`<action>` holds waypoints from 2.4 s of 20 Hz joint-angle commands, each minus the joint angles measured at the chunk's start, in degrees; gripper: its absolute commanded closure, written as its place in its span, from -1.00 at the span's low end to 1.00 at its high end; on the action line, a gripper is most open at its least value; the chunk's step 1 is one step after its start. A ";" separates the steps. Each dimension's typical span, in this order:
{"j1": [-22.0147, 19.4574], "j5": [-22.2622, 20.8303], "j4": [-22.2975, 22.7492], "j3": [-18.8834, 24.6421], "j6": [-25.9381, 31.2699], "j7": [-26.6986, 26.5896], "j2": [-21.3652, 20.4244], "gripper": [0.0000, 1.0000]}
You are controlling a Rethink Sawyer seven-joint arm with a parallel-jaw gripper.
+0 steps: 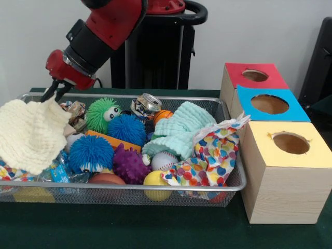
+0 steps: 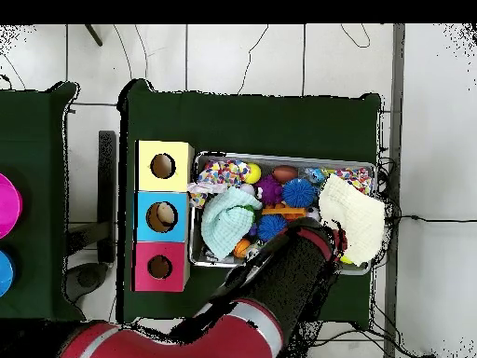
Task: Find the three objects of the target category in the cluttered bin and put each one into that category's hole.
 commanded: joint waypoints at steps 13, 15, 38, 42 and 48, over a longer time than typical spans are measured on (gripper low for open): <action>-29.49 14.46 13.84 45.98 22.61 -42.95 -19.29 1.00; -31.72 15.71 15.19 48.59 23.73 -44.60 -19.62 1.00; -61.79 32.54 29.09 81.35 43.89 -67.42 -14.83 1.00; -65.37 35.10 30.92 85.59 44.37 -67.15 -12.72 1.00; -70.30 37.46 33.66 91.65 42.16 -65.24 -8.41 1.00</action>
